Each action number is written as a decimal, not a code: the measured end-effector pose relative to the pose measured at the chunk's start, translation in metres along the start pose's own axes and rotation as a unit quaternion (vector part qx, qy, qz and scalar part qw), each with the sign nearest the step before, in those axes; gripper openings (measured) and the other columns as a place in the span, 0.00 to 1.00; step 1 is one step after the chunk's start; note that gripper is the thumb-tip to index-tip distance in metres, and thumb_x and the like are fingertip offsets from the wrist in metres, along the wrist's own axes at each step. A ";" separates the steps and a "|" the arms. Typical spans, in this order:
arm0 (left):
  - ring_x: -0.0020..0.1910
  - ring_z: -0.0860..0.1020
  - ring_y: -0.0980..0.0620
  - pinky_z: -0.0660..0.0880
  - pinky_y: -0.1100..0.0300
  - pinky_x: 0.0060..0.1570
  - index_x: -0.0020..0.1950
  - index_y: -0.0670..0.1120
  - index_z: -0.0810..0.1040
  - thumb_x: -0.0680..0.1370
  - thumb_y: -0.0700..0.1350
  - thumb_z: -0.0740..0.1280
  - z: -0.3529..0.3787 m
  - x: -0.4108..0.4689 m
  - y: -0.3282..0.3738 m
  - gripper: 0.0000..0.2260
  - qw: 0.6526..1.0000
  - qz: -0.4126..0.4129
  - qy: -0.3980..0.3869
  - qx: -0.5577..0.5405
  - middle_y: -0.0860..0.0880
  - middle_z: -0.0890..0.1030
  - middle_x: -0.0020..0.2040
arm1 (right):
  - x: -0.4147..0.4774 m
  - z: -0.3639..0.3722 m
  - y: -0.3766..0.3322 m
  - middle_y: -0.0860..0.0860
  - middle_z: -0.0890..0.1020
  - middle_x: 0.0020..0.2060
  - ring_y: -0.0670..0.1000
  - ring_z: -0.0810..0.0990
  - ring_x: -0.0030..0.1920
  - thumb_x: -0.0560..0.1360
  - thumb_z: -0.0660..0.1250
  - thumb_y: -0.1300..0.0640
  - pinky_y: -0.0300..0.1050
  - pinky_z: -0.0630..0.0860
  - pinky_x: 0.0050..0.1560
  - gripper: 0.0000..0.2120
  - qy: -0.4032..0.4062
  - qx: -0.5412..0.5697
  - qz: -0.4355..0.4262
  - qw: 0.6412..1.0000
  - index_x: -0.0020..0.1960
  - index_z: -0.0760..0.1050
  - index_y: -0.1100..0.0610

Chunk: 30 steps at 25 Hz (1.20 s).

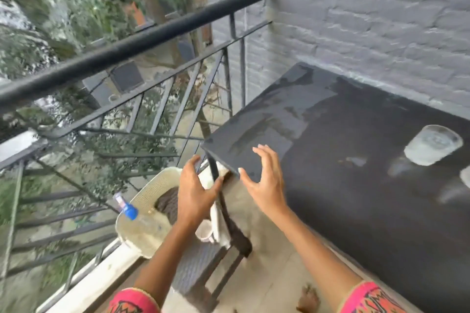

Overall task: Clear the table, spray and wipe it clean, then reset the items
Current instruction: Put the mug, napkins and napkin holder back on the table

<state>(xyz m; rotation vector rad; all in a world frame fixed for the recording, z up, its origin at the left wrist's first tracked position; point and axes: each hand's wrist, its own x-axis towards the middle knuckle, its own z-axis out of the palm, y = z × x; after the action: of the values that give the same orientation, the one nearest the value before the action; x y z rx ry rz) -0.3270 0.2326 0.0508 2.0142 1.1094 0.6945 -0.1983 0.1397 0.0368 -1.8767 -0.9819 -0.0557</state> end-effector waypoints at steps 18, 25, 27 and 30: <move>0.67 0.69 0.44 0.65 0.61 0.60 0.71 0.40 0.62 0.71 0.42 0.72 0.116 -0.053 -0.258 0.32 0.956 -0.275 -0.104 -0.003 0.41 0.71 0.67 | -0.116 0.236 0.131 0.58 0.68 0.68 0.58 0.68 0.67 0.69 0.70 0.43 0.51 0.67 0.63 0.39 -0.301 -0.116 0.339 0.884 0.71 0.59 0.61; 0.61 0.74 0.39 0.72 0.50 0.56 0.68 0.38 0.65 0.69 0.45 0.75 0.161 -0.044 -0.281 0.33 0.939 -0.342 -0.021 0.009 0.37 0.75 0.62 | -0.128 0.254 0.152 0.61 0.78 0.57 0.62 0.75 0.58 0.70 0.68 0.50 0.52 0.72 0.54 0.26 -0.282 -0.100 0.354 0.886 0.62 0.66 0.62; 0.58 0.76 0.41 0.71 0.57 0.49 0.66 0.39 0.67 0.68 0.46 0.76 0.160 -0.048 -0.279 0.31 0.942 -0.335 -0.011 0.001 0.39 0.77 0.59 | -0.128 0.247 0.148 0.61 0.79 0.56 0.61 0.76 0.57 0.71 0.67 0.49 0.51 0.72 0.51 0.25 -0.274 -0.097 0.366 0.884 0.62 0.67 0.61; 0.49 0.75 0.50 0.64 0.67 0.40 0.61 0.44 0.69 0.66 0.47 0.77 0.148 -0.056 -0.263 0.28 0.948 -0.318 -0.009 -0.025 0.48 0.77 0.53 | -0.126 0.227 0.135 0.59 0.79 0.54 0.61 0.77 0.54 0.71 0.67 0.47 0.51 0.74 0.48 0.24 -0.262 -0.100 0.368 0.886 0.60 0.67 0.60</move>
<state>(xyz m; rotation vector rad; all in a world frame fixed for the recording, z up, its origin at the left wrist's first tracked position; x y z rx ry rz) -0.3718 0.2321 -0.2531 1.4767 1.5975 0.3572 -0.2772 0.2137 -0.2348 -2.4085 -0.5415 0.8713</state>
